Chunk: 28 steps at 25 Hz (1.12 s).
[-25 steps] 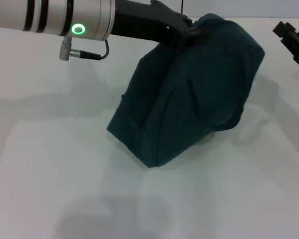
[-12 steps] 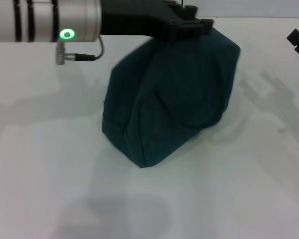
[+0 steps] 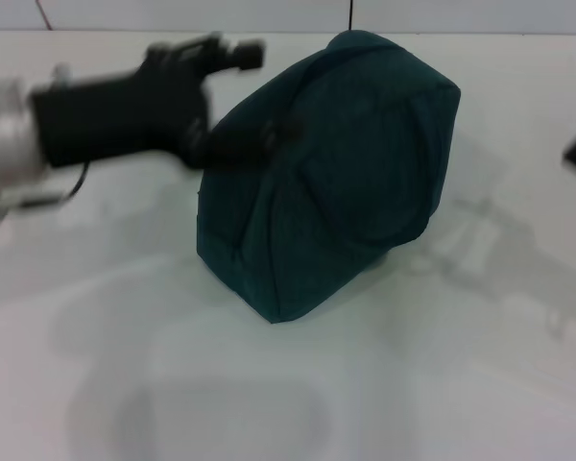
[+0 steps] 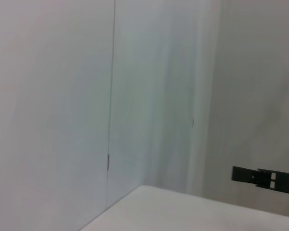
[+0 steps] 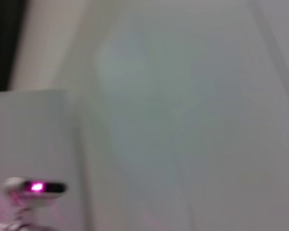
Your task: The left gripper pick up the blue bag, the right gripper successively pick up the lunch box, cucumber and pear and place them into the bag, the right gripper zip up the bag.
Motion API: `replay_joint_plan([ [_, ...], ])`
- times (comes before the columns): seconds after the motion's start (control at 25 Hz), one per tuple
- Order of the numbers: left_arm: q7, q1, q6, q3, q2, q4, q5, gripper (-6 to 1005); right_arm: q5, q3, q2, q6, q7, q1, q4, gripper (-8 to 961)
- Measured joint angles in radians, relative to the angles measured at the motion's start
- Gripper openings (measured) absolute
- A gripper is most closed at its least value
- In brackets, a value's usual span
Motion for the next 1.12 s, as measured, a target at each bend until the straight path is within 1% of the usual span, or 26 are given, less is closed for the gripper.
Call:
replay_joint_plan([
  [0.08,0.102,0.088,0.065,-0.018,0.000,-0.032,-0.041,794,-0.071,0.001,-0.004,-0.036,-0.030,-0.024,-0.037,885],
  [0.16,0.157,0.132,0.093,-0.023,0.000,-0.061,-0.050,835,-0.138,0.001,0.000,-0.046,-0.048,-0.040,-0.064,885],
  [0.2,0.189,0.155,0.107,-0.025,0.000,-0.091,-0.050,855,-0.188,0.001,0.007,-0.045,-0.061,-0.046,-0.070,885],
  [0.28,0.231,0.185,0.119,-0.027,0.001,-0.140,-0.038,870,-0.237,0.002,0.020,-0.030,-0.080,-0.050,-0.060,886],
  [0.32,0.249,0.196,0.122,-0.028,0.001,-0.167,-0.022,878,-0.263,0.002,0.038,-0.005,-0.102,-0.051,-0.031,886],
  [0.36,0.264,0.205,0.125,-0.029,0.001,-0.191,-0.005,885,-0.263,0.002,0.038,-0.005,-0.102,-0.051,-0.031,886],
  [0.4,0.279,0.212,0.126,-0.033,0.000,-0.216,0.016,893,-0.275,0.002,0.048,0.016,-0.118,-0.052,-0.010,886],
  [0.52,0.338,0.223,0.125,-0.044,0.000,-0.293,0.053,891,-0.312,0.001,0.075,0.082,-0.167,-0.052,0.036,886],
  [0.6,0.396,0.223,0.125,-0.067,0.000,-0.365,0.063,889,-0.334,0.001,0.092,0.133,-0.203,-0.052,0.062,886],
  [0.68,0.439,0.220,0.126,-0.085,0.000,-0.419,0.066,888,-0.350,-0.001,0.103,0.177,-0.223,-0.052,0.081,886],
  [0.76,0.489,0.215,0.125,-0.106,0.000,-0.476,0.068,887,-0.356,-0.002,0.107,0.211,-0.231,-0.052,0.099,885],
  [0.88,0.557,0.212,0.125,-0.147,0.001,-0.535,0.070,887,-0.357,0.000,0.107,0.235,-0.242,-0.052,0.123,885],
  [1.0,0.581,0.208,0.126,-0.171,0.001,-0.568,0.070,888,-0.354,0.002,0.108,0.256,-0.249,-0.052,0.135,885],
  [1.12,0.582,0.204,0.127,-0.170,0.002,-0.575,0.078,888,-0.353,0.002,0.109,0.274,-0.249,-0.051,0.137,885],
])
